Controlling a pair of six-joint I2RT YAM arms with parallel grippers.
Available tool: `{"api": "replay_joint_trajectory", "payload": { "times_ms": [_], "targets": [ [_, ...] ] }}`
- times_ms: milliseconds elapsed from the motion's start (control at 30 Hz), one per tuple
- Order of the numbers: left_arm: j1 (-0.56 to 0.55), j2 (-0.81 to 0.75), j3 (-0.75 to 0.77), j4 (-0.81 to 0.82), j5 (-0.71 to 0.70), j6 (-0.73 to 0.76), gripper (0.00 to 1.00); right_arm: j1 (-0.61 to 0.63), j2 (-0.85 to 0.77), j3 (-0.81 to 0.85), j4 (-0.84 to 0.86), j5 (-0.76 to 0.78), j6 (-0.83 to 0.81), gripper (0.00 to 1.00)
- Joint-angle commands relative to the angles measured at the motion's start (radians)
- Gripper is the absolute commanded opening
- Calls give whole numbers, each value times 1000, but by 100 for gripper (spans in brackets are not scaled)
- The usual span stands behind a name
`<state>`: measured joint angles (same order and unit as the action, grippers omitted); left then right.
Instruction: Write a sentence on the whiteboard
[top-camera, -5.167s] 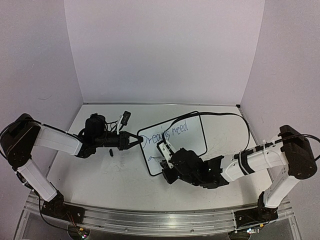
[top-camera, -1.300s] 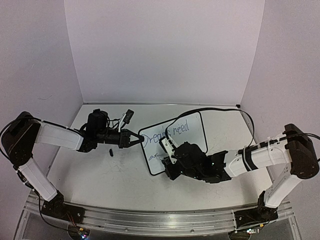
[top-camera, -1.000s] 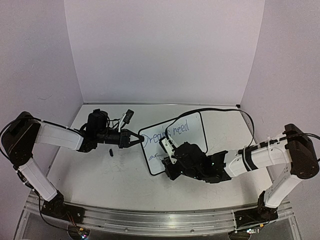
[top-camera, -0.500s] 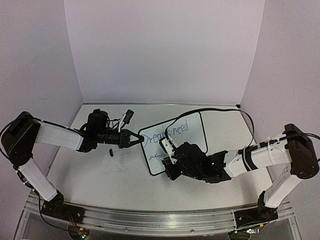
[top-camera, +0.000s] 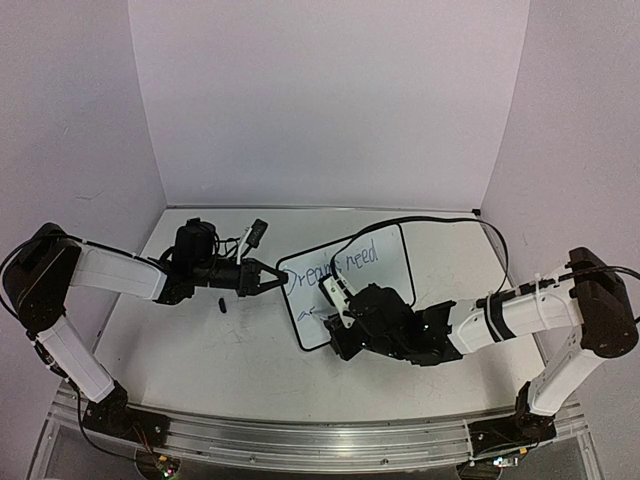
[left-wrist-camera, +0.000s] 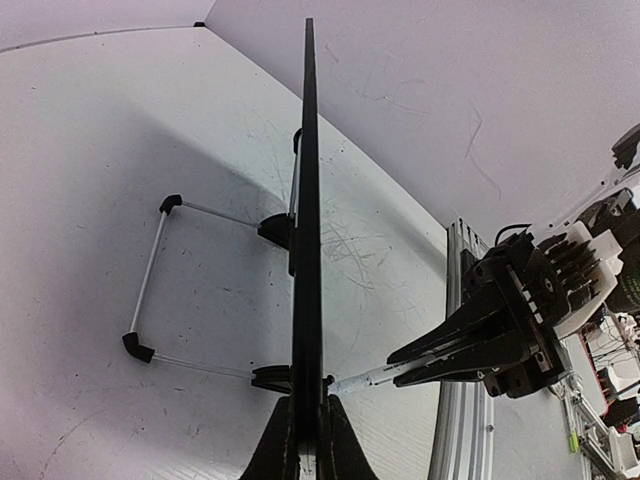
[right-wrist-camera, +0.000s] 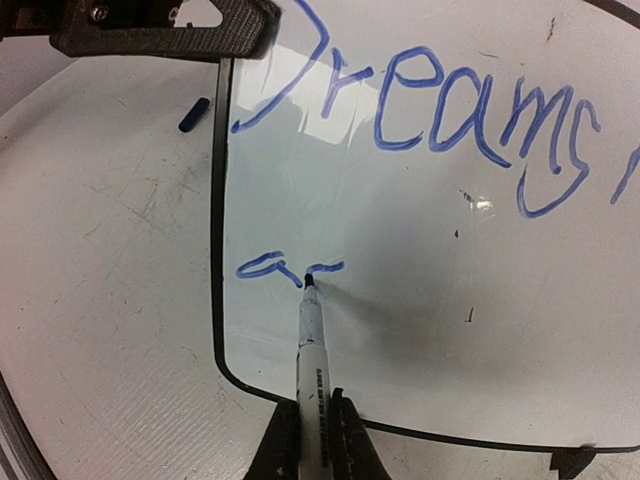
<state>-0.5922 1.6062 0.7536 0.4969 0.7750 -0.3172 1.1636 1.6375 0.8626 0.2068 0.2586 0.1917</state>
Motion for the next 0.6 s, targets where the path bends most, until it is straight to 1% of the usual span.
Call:
{"api": "replay_joint_trajectory", "payload": {
  "times_ms": [0,300,500,567],
  "targets": [
    [-1,9,28,-47,-1,40,0,-31,3,-27,-50,30,-1,0],
    [-1,9,28,-50,-1,40,0,-34,-13,-41,-50,48,2,0],
    [-1,9,27,-51,-3,40,0,-34,-99,-67,-19,129,8,0],
    [0,8,28,-51,-3,41,0,-33,-159,-102,54,72,-23,0]
  ]
}}
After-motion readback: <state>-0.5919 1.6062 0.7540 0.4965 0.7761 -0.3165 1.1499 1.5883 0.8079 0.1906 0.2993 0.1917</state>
